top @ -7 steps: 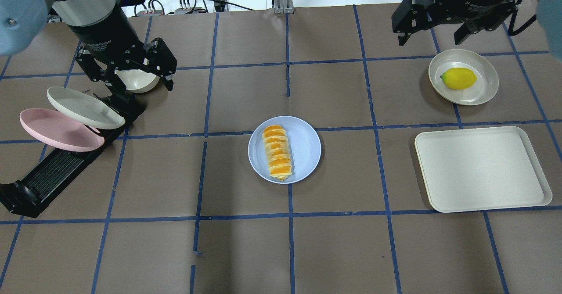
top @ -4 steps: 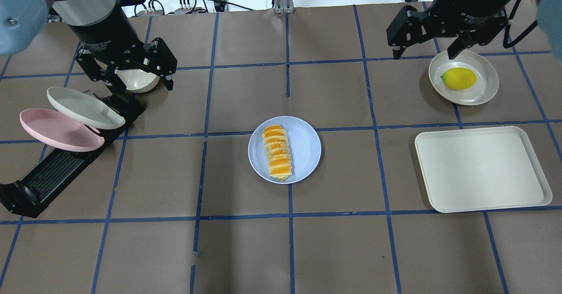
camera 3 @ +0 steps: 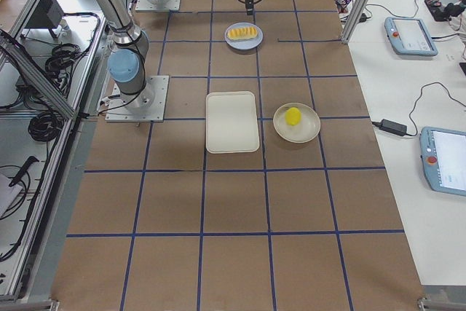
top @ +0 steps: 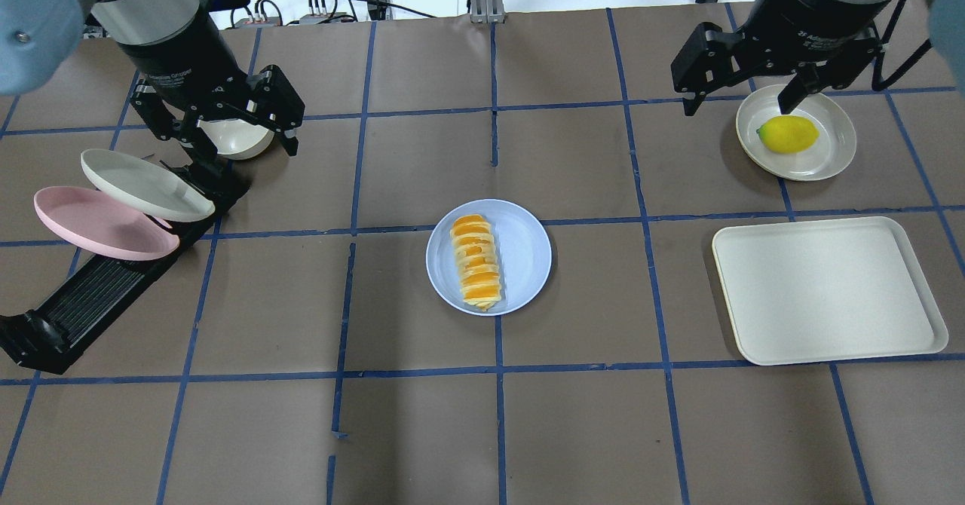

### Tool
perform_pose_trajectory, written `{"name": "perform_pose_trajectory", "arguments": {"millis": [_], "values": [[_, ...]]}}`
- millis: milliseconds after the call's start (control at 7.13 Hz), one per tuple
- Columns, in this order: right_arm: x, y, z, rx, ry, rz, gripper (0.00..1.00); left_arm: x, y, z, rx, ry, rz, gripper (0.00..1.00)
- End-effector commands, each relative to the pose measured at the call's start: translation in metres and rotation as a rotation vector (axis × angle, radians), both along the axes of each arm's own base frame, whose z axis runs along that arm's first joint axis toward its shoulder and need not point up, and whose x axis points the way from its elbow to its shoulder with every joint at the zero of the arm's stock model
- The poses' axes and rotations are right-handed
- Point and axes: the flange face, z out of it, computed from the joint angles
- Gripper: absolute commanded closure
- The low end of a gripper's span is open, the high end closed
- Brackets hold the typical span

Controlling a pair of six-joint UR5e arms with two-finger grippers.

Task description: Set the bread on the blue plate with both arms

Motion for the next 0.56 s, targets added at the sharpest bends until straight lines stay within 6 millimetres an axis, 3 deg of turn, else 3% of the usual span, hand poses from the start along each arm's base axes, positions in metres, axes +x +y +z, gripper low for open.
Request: {"name": "perform_pose_trajectory", "arguments": {"millis": [0, 421], "values": [[-0.0017, 0.0, 0.004, -0.01, 0.017, -0.008, 0.0, -0.0002, 0.0006, -0.0004, 0.001, 0.002, -0.003, 0.0], [-0.0017, 0.0007, -0.0023, 0.004, 0.016, -0.013, 0.0, -0.0002, 0.0017, -0.0002, -0.001, 0.002, -0.007, 0.0]]}}
